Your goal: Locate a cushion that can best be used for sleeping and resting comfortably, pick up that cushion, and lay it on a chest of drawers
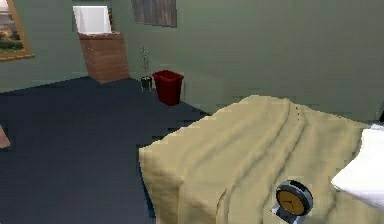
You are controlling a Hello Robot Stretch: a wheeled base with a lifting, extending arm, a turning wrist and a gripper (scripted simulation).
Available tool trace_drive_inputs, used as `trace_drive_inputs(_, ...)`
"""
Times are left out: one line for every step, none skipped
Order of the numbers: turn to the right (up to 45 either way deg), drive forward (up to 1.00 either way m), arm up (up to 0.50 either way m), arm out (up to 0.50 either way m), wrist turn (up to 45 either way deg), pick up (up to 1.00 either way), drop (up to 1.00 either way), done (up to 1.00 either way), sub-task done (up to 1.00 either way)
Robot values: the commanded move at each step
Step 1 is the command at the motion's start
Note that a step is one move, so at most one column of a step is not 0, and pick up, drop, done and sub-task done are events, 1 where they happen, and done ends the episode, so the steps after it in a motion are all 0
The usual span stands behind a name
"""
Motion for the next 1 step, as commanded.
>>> trace_drive_inputs(0.0,0.0,0.0,0.0,-21.0,0.0,0.0,0.0,0.0)
